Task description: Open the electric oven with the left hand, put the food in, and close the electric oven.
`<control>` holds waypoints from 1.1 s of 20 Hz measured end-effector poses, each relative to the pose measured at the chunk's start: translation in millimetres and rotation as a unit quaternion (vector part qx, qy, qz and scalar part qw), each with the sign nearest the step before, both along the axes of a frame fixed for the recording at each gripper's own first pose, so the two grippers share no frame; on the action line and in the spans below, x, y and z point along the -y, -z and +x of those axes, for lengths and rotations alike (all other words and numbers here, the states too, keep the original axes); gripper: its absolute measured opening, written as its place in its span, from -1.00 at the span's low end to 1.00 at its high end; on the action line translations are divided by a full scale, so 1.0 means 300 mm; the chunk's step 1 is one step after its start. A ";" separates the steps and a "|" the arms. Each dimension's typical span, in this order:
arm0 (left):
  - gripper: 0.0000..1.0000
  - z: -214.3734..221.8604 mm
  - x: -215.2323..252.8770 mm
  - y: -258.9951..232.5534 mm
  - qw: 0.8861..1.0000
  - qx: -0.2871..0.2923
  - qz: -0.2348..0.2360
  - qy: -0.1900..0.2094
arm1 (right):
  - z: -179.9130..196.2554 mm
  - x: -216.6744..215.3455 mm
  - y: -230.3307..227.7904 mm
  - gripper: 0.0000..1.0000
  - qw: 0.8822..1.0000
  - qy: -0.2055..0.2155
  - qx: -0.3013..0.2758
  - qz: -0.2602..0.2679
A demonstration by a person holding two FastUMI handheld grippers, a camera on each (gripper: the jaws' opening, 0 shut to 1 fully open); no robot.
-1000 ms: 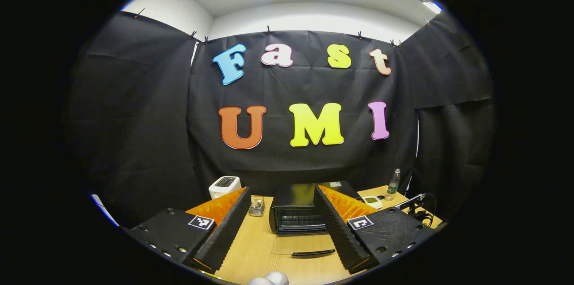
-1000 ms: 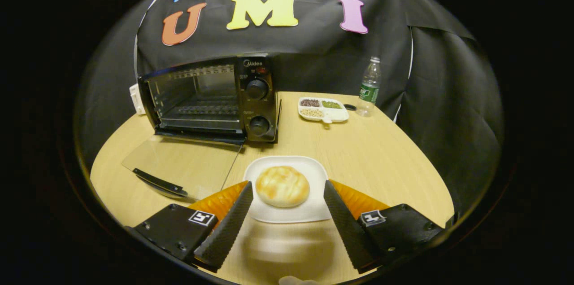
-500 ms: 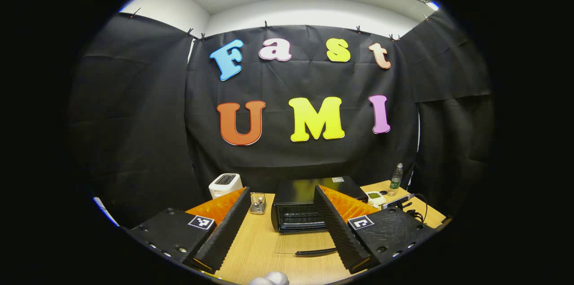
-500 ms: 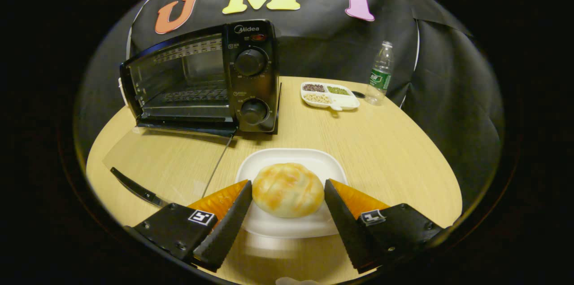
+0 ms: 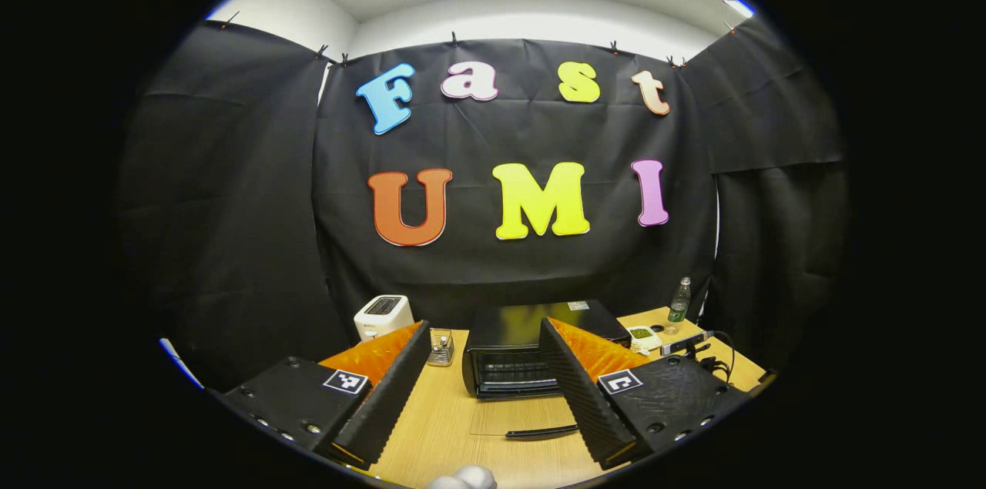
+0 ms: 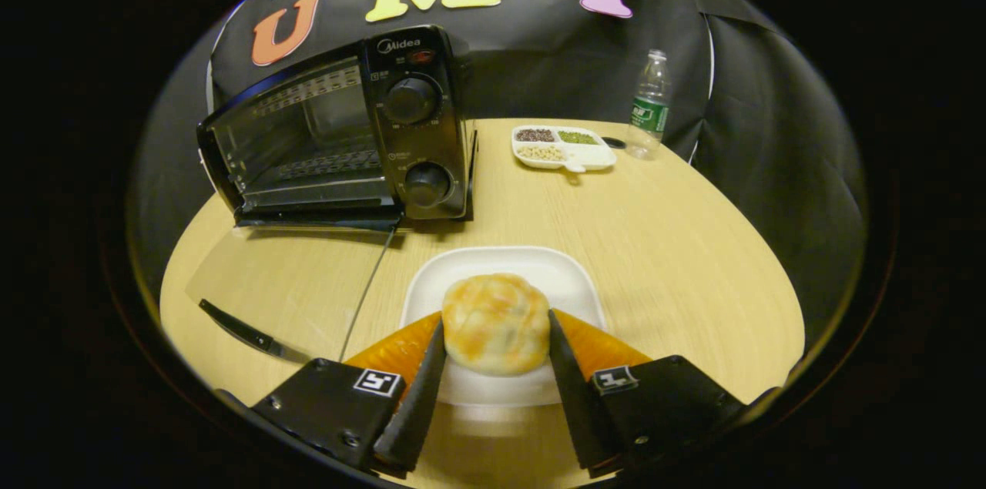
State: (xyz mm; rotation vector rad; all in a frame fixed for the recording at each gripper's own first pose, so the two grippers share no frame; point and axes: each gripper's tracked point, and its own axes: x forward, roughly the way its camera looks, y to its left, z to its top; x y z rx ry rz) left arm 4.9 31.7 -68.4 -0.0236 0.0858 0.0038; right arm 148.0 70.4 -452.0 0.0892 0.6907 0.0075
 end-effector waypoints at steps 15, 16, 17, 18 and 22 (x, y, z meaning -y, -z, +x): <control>0.65 -0.035 -0.076 0.025 1.000 -0.003 0.012 0.000 | 0.023 -0.441 -0.499 0.42 0.936 0.007 0.092 0.340; 0.65 -0.035 -0.077 0.029 1.000 -0.003 0.014 0.003 | 0.031 -0.481 -0.486 0.43 0.932 0.007 0.093 0.351; 0.66 -0.033 -0.078 0.034 1.000 -0.003 0.017 0.005 | 0.041 -0.516 -0.468 0.42 0.929 0.004 0.091 0.358; 0.65 -0.033 -0.085 0.039 1.000 -0.004 0.022 0.007 | 0.053 -0.552 -0.454 0.42 0.926 0.003 0.093 0.366; 0.66 -0.031 -0.094 0.061 1.000 -0.006 0.029 0.012 | 0.088 -0.644 -0.359 0.42 0.914 0.016 0.079 0.398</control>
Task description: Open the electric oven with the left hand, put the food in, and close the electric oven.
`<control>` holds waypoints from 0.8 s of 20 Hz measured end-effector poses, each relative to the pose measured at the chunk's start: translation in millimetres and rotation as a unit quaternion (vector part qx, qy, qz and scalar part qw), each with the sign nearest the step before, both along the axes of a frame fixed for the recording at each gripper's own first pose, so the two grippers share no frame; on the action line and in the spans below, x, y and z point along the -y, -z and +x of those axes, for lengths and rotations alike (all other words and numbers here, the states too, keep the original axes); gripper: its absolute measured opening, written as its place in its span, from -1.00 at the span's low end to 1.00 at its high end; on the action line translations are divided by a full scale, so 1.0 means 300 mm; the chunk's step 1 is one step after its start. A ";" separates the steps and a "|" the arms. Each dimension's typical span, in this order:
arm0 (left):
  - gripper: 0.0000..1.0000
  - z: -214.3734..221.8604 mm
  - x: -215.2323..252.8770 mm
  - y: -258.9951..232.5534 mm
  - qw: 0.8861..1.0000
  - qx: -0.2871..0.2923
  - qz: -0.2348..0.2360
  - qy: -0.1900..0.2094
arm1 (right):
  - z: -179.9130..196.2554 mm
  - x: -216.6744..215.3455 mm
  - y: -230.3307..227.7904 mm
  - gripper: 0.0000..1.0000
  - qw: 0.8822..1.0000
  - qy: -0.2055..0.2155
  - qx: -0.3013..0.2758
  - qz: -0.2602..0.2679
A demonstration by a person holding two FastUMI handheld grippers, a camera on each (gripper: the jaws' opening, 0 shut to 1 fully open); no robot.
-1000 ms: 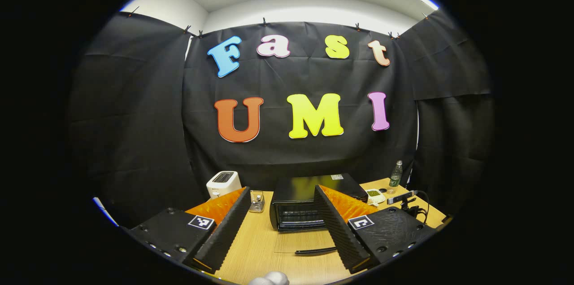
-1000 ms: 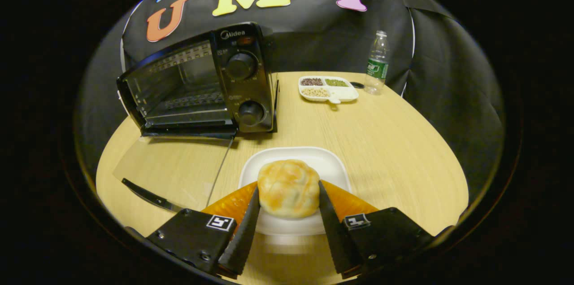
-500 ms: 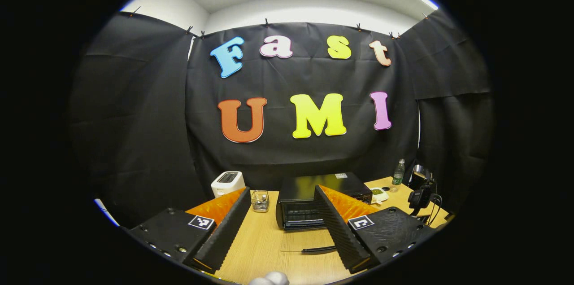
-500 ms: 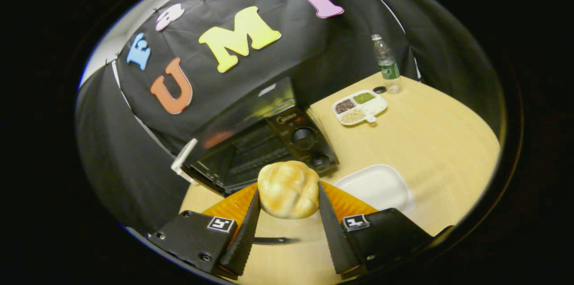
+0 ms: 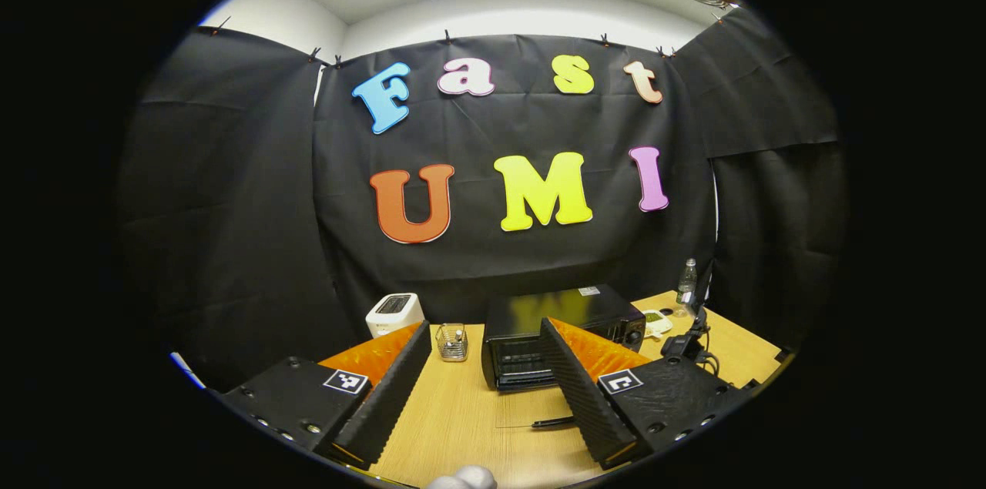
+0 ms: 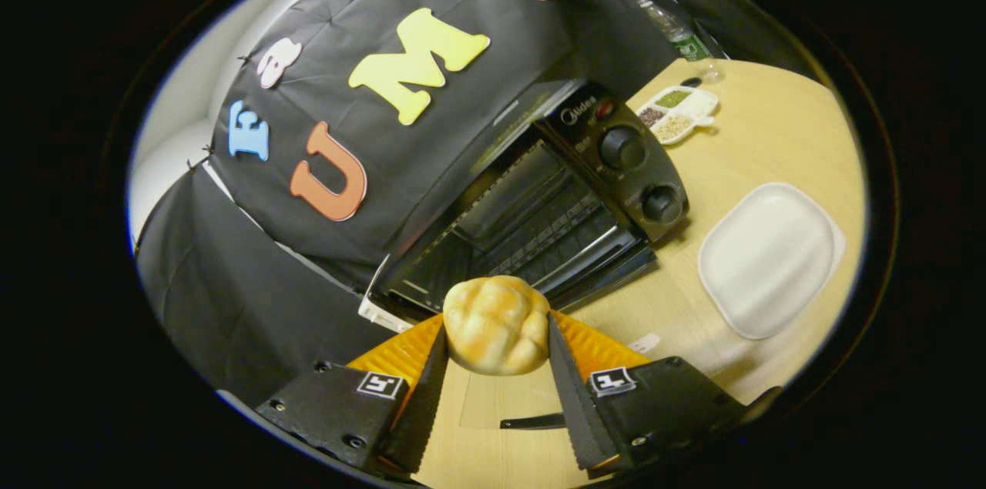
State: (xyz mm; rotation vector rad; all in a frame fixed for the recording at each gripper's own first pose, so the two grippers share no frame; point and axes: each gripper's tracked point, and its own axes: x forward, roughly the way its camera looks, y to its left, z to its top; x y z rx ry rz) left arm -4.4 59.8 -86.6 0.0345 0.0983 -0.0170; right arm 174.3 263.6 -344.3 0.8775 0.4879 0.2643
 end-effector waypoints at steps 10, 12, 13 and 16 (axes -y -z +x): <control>0.66 0.025 -0.038 0.079 1.000 -0.025 -0.003 0.004 | 0.192 -0.069 0.080 0.41 0.995 0.060 -0.021 0.079; 0.66 0.032 -0.047 0.092 1.000 -0.028 0.000 0.003 | 0.226 -0.086 0.072 0.41 0.994 0.064 -0.018 0.082; 0.85 0.035 -0.046 0.095 1.000 -0.029 0.001 0.004 | 0.239 -0.089 0.078 0.41 0.995 0.066 -0.016 0.070; 0.85 0.040 -0.048 0.104 0.999 -0.034 -0.004 0.004 | 0.296 -0.108 0.072 0.41 0.996 0.066 -0.010 0.061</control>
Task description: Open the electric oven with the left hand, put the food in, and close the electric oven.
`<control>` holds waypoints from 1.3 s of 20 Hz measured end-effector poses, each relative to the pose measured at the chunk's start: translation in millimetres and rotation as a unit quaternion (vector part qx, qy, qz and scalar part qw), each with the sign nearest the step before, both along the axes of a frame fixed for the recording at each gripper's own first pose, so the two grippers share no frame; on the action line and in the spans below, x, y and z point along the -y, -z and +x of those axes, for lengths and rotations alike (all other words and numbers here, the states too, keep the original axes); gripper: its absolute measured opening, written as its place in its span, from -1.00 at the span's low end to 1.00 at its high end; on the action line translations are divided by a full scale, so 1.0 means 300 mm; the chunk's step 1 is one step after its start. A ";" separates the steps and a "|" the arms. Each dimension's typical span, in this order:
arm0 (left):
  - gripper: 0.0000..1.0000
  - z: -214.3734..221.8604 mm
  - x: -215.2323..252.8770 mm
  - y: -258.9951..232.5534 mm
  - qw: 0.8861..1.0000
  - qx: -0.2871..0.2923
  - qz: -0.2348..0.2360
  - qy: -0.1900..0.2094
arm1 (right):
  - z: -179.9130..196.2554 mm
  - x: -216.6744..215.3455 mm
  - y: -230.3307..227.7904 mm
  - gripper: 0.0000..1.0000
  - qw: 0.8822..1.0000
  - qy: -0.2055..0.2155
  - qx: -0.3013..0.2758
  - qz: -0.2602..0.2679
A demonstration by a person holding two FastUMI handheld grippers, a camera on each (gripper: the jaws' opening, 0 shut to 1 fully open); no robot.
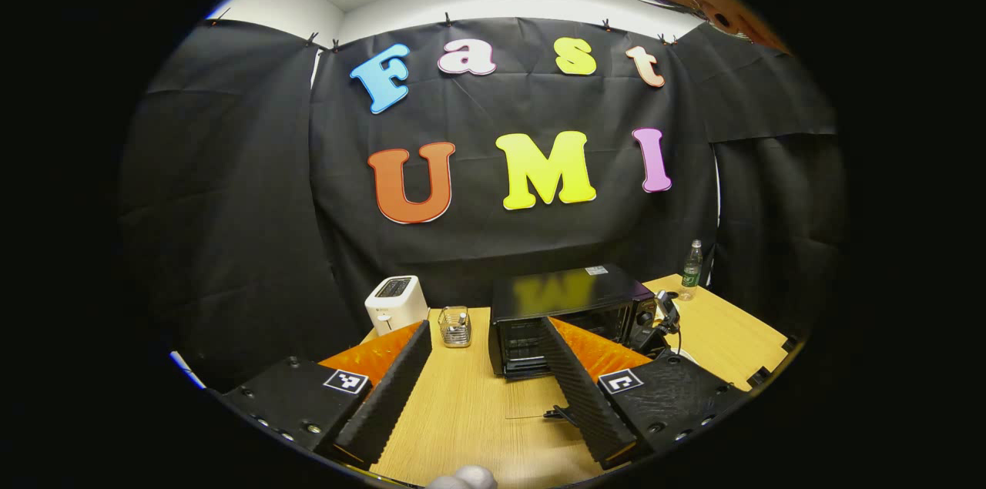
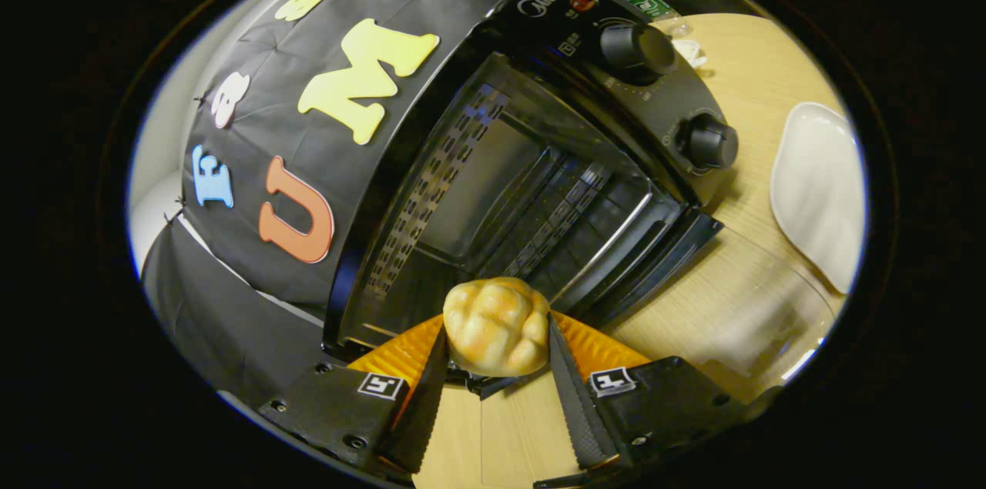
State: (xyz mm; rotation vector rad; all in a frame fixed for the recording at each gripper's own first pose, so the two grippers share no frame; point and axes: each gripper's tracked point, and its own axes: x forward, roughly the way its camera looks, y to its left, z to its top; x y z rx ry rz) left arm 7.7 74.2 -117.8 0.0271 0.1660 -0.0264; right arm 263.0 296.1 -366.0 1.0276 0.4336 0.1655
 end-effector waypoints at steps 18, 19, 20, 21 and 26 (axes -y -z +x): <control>0.85 0.020 0.016 0.039 1.000 -0.016 0.004 0.004 | 0.125 0.065 0.015 0.73 0.989 0.046 0.010 -0.139; 0.85 0.023 0.017 0.039 1.000 -0.016 0.005 0.004 | 0.126 0.068 0.015 0.75 0.987 0.049 0.016 -0.153; 0.85 0.024 0.016 0.039 1.000 -0.015 0.006 0.003 | 0.123 0.073 0.023 0.79 0.986 0.049 0.014 -0.160; 0.85 0.027 0.016 0.034 1.000 -0.011 0.006 0.004 | 0.114 0.074 0.023 0.86 0.985 0.044 0.014 -0.165; 0.76 0.031 0.018 0.033 1.000 -0.001 0.002 0.006 | 0.009 0.149 -0.105 0.87 0.967 0.039 0.066 -0.242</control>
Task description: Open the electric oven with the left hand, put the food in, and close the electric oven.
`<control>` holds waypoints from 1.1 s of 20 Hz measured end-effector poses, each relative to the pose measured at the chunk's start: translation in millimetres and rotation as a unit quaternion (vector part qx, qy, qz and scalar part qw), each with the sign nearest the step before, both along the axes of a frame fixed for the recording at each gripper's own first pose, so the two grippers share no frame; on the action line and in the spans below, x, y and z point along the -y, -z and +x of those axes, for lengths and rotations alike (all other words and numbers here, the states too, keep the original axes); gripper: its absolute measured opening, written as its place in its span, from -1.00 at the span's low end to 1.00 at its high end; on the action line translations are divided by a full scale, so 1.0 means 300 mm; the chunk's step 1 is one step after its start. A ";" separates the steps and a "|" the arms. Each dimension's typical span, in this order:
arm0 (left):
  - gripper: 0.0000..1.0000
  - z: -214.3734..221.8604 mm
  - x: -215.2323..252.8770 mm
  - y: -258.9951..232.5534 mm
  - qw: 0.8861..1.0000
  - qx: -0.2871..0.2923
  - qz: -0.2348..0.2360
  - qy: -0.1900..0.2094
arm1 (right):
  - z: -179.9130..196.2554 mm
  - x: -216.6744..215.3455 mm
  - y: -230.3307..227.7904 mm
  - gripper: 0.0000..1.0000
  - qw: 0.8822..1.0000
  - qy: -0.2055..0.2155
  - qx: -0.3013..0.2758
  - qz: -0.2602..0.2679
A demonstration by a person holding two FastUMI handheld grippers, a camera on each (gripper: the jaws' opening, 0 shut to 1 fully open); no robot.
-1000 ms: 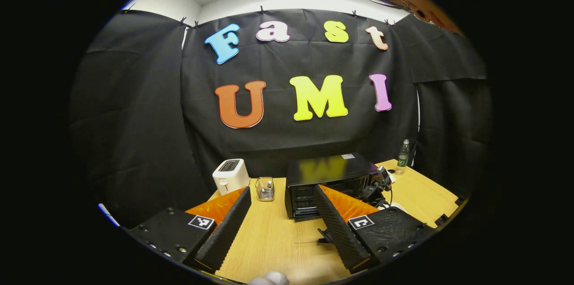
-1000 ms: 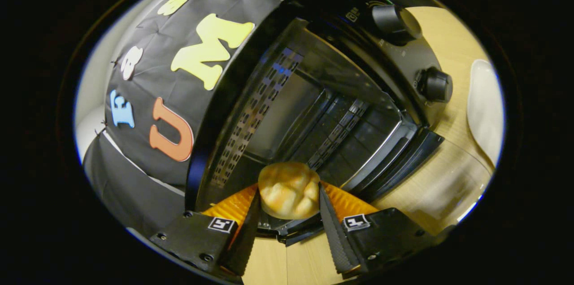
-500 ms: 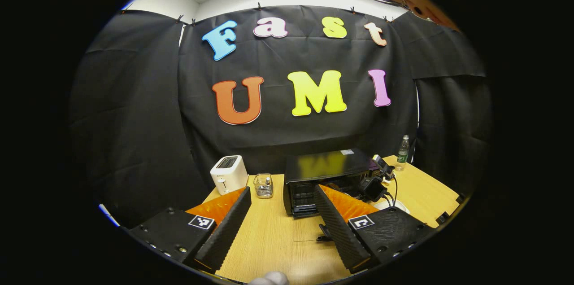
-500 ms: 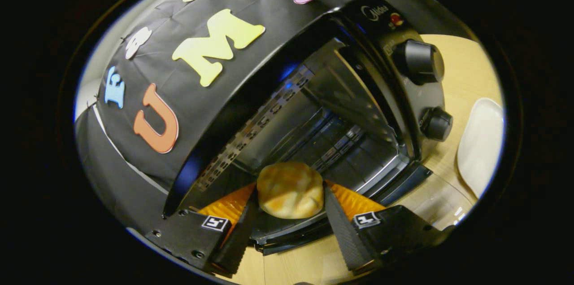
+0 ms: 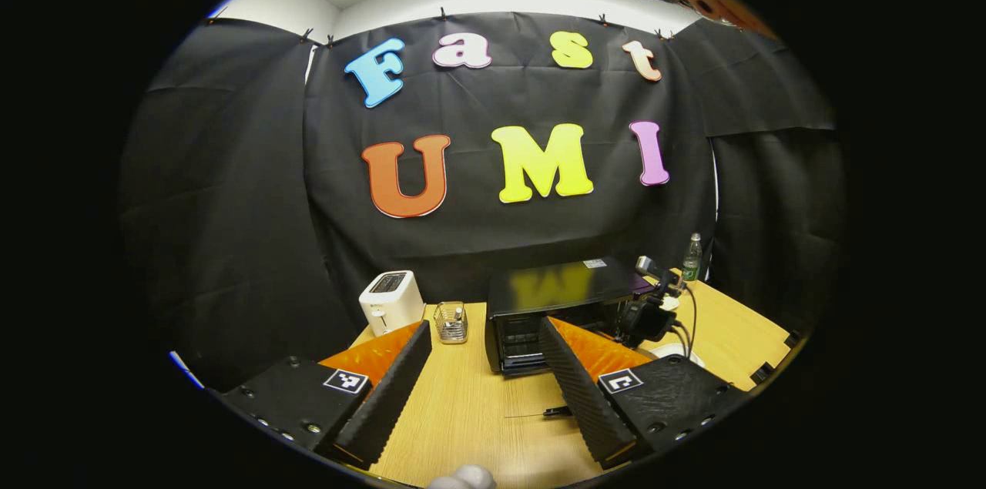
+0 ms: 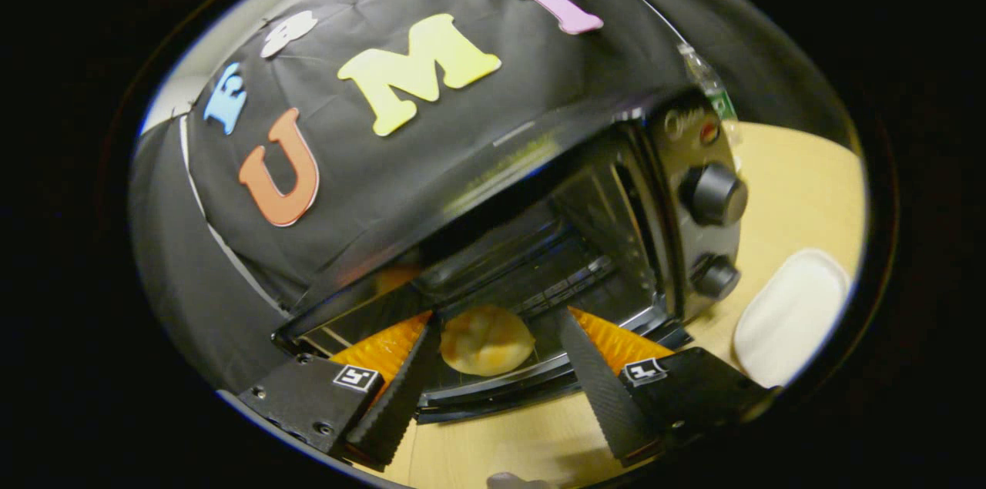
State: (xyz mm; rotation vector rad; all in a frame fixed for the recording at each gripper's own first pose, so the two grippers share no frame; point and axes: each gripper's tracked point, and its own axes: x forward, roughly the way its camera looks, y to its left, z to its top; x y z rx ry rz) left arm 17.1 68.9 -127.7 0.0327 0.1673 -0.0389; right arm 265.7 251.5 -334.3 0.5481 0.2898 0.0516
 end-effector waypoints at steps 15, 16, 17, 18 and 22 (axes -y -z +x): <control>0.85 -0.029 0.117 0.142 1.000 0.008 -0.008 0.006 | -0.579 0.620 -0.871 0.92 0.961 0.051 0.130 -0.238; 0.85 -0.036 0.132 0.170 1.000 0.000 -0.009 0.005 | -0.611 0.666 -0.917 0.92 0.956 0.064 0.135 -0.254; 0.85 -0.043 0.145 0.199 1.000 -0.003 -0.010 0.006 | -0.641 0.694 -0.977 0.92 0.949 0.072 0.154 -0.264; 0.86 -0.046 0.168 0.244 1.000 -0.017 -0.013 0.005 | -0.669 0.718 -1.026 0.92 0.945 0.080 0.167 -0.271; 0.86 -0.061 0.246 0.446 0.998 -0.068 -0.014 0.004 | -0.748 0.774 -1.113 0.92 0.943 0.087 0.170 -0.273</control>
